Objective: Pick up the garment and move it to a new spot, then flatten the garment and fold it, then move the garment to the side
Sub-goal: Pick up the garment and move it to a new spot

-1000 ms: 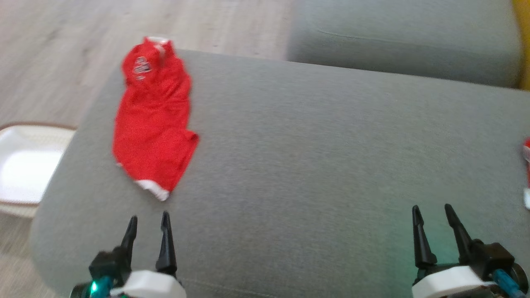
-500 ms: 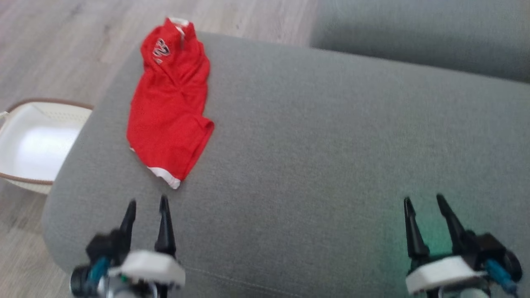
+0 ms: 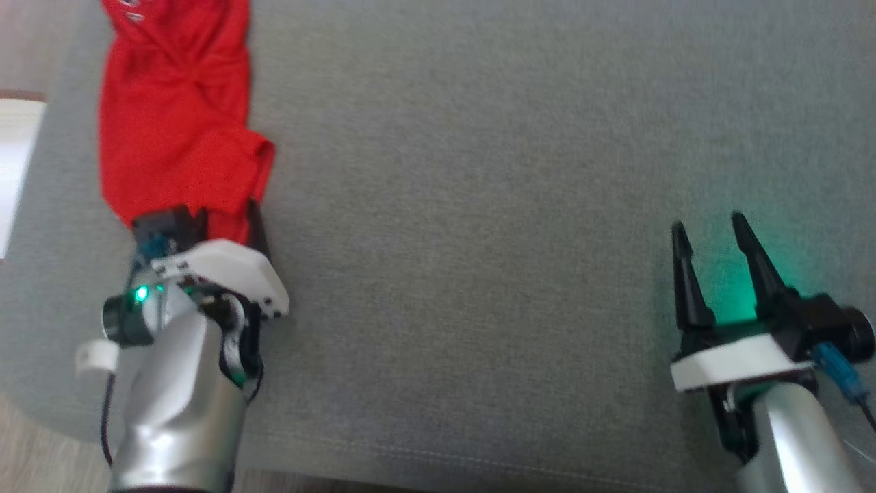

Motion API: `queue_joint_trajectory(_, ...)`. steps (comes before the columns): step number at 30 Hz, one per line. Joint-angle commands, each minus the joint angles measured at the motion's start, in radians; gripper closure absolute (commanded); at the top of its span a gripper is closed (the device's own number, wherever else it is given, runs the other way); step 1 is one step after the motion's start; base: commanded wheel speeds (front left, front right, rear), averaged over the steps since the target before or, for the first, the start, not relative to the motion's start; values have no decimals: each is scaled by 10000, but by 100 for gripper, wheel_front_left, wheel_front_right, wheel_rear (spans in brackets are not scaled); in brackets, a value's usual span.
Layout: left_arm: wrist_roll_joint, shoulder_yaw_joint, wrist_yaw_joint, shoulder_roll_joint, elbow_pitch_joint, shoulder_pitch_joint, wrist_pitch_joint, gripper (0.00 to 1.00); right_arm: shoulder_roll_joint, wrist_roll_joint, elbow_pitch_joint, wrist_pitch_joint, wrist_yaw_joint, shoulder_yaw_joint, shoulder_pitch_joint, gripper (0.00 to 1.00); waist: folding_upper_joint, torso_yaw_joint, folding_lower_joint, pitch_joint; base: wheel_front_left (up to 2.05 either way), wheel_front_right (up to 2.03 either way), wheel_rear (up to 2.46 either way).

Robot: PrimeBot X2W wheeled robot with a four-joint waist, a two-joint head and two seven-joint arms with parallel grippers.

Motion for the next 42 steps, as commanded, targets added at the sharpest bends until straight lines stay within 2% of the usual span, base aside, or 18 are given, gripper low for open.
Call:
queue_joint_trajectory(1, -155, 454, 48, 315, 69, -359, 120, 0, -79, 35, -341, -109, -7, 368, -332, 0, 0, -382, -3, 551, 0, 0, 0)
queue_joint_trajectory(2, -246, 508, 33, 324, 357, -524, 258, 56, -83, 62, -328, -109, -7, 407, -419, 0, 0, -432, -3, 616, 0, 0, 0)
queue_joint_trajectory(3, -280, 516, -14, 369, 601, -668, 335, 100, -81, 94, -314, -109, -7, 436, -497, 0, 0, -486, -3, 662, 0, 0, 0)
queue_joint_trajectory(10, -683, 710, -515, 556, 1165, -1023, -3, 100, -20, 276, -185, -109, -7, 408, -618, 0, 0, -669, -3, 357, 0, 0, 0)
queue_joint_trajectory(17, -957, 726, -867, 726, -646, -809, 173, 100, 134, 403, -67, -109, -7, 419, -306, 0, 0, -645, -3, -368, 0, 0, 0)
queue_joint_trajectory(21, -974, 505, -915, 849, -2639, -383, 971, 100, 209, 490, -23, -109, -7, 509, -191, 0, 0, -741, -3, -741, 0, 0, 0)
queue_joint_trajectory(25, -965, 57, -961, 952, -4934, 147, 2217, 100, 246, 557, 43, -109, -7, 595, -71, 0, 0, -916, -3, -1070, 0, 0, 0)
queue_joint_trajectory(32, -1132, -1187, -1384, 1123, -8136, 825, 4588, 100, 265, 887, 114, -109, -7, 826, 106, 0, 0, -1525, -3, -1484, 0, 0, 0)
queue_joint_trajectory(37, -1391, -2345, -1669, 746, -8765, 921, 5686, 100, 267, 1155, 94, -109, -7, 940, 89, 0, 0, -2183, -3, -1536, 0, 0, 0)
queue_joint_trajectory(42, -1706, -3530, -1812, 202, -7763, 471, 5995, 100, 268, 1311, 121, -109, -7, 986, 8, 0, 0, -2940, -3, -1479, 0, 0, 0)
